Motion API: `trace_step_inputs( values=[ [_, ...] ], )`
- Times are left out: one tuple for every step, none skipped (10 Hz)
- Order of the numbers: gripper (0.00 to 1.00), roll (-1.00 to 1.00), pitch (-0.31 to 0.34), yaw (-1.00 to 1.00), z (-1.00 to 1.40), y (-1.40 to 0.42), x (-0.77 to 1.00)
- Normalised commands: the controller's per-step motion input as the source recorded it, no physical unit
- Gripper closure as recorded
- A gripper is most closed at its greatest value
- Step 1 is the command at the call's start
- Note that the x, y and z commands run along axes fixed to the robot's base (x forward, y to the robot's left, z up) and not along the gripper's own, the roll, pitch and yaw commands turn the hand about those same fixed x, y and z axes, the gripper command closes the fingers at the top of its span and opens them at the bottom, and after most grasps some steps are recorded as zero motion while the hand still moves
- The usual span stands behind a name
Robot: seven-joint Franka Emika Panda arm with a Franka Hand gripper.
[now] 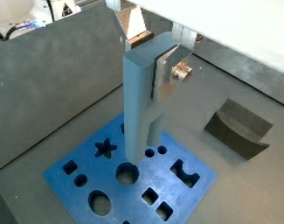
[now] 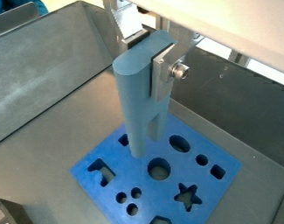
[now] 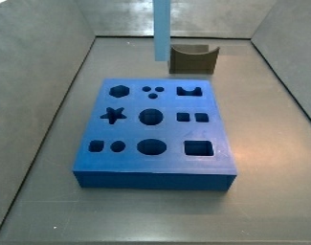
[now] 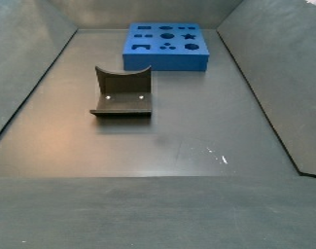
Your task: Insert the square-circle object.
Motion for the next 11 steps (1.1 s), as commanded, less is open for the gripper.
trace_step_inputs(
  values=[
    [1.00,0.00,-0.044,-0.30,-0.23,-0.42,-0.23],
    [1.00,0.02,-0.037,-0.81,-0.37,-0.46,0.00],
    [1.00,0.01,-0.036,-0.93,-0.40,-0.31,0.00],
    [1.00,0.01,-0.036,-0.93,-0.41,-0.31,0.00],
    [1.00,0.02,-0.056,-0.90,-0.45,-0.32,0.00],
    [1.00,0.08,-0.063,-0.80,-0.48,-0.34,0.00],
    [1.00,0.25,-0.067,-0.71,-0.26,-0.26,0.00],
    [1.00,0.45,-0.081,-0.63,-0.05,-0.17,-0.05],
    [1.00,0.49,-0.057,-0.62,0.00,-0.11,-0.13],
    [1.00,0.47,-0.043,-0.62,0.00,-0.13,-0.14],
    [1.00,0.34,0.000,-0.72,-0.02,-0.21,-0.06]
  ],
)
